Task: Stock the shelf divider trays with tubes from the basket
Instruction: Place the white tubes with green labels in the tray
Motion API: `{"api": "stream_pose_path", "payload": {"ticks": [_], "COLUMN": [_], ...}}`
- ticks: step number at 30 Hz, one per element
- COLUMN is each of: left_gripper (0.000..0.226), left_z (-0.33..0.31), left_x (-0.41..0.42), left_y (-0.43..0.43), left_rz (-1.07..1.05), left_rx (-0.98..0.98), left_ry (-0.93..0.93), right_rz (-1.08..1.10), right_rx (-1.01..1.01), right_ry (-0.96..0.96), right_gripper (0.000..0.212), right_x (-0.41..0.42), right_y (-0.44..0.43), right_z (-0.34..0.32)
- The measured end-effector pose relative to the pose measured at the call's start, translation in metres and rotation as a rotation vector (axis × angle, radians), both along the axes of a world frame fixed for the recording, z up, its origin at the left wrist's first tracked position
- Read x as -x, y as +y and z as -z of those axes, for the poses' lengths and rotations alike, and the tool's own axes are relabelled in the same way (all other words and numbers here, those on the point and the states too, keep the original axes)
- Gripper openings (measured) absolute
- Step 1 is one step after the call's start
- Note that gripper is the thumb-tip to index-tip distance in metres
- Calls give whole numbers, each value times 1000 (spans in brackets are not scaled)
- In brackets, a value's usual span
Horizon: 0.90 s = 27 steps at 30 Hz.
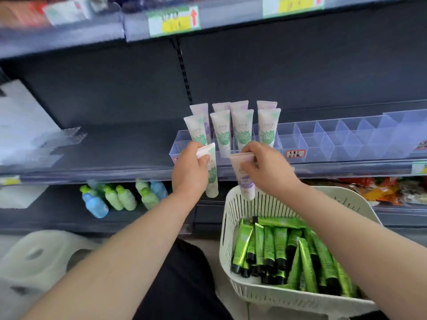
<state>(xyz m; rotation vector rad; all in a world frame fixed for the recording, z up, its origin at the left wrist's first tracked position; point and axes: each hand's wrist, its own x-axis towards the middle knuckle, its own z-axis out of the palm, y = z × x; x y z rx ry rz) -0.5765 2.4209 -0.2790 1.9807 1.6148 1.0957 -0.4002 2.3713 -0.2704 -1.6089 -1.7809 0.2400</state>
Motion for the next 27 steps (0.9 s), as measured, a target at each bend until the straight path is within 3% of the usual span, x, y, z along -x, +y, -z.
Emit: {"api": "stream_pose_path", "payload": {"ticks": [5, 9, 14, 27], "left_gripper": [8, 9, 5, 7], "left_z": [-38, -59, -73, -76], "left_x": [57, 86, 96, 95], "left_y": [26, 47, 71, 135], "left_rz": [-180, -268, -261, -193], "left_rx": [4, 7, 12, 53], "left_ry": [132, 78, -6, -151], "right_rz": [-109, -113, 2, 116], "right_rx": [-64, -83, -198, -105], "right_ry": [-40, -59, -190, -273], "right_gripper": [15, 19, 15, 14], "right_x": [53, 87, 109, 114], "right_y": [36, 72, 125, 234], "right_z": [-41, -64, -81, -74]}}
